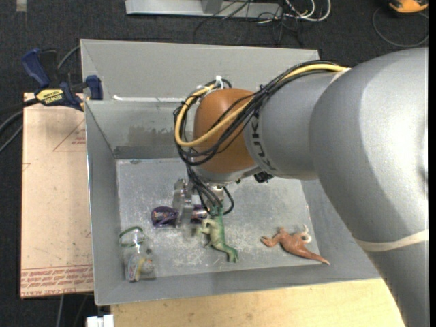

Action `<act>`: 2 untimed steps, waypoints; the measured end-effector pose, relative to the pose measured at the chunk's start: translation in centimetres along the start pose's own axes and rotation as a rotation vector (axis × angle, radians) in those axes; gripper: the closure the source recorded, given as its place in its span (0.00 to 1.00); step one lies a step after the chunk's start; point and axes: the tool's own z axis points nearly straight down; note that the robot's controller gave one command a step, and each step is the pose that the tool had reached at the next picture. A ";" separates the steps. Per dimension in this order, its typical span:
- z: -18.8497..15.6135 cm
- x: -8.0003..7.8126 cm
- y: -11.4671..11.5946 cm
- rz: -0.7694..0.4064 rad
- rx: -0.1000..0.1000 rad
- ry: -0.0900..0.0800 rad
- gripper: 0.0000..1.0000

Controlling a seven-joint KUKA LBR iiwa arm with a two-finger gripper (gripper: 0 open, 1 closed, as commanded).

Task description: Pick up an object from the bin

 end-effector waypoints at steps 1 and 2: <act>0.0 0.0 0.0 0.000 0.000 0.000 1.00; 0.5 -1.2 -0.2 0.011 -0.003 -0.003 1.00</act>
Offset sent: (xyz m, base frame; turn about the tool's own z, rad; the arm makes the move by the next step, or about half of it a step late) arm 0.0114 -0.0036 -0.0057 0.0111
